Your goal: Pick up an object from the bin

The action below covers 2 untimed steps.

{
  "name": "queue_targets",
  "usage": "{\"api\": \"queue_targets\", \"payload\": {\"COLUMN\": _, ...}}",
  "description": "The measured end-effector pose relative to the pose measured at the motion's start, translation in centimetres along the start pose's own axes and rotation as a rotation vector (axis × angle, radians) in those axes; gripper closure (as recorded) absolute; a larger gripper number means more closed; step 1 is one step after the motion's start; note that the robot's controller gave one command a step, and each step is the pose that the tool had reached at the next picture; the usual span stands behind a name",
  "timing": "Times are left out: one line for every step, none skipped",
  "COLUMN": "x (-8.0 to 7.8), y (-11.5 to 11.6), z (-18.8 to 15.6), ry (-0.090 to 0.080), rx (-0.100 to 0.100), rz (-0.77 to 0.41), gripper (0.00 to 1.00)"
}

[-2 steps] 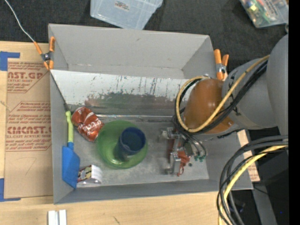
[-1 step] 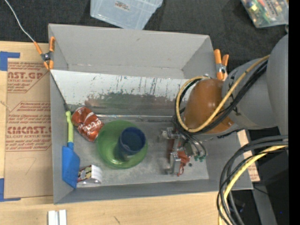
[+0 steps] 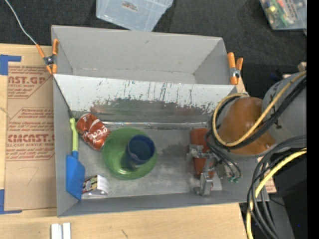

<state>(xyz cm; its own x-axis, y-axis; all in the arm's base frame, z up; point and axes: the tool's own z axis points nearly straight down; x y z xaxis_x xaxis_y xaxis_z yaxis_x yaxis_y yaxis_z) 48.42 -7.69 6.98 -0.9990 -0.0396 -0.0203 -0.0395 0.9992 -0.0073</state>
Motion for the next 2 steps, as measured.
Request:
{"api": "queue_targets", "payload": {"x": -3.73, "y": -0.74, "z": -1.48, "ry": 0.003, "rx": 0.0, "rz": 0.148, "gripper": 1.0}}
{"api": "queue_targets", "payload": {"x": -3.73, "y": -0.74, "z": -1.48, "ry": 0.003, "rx": 0.0, "rz": 0.148, "gripper": 1.0}}
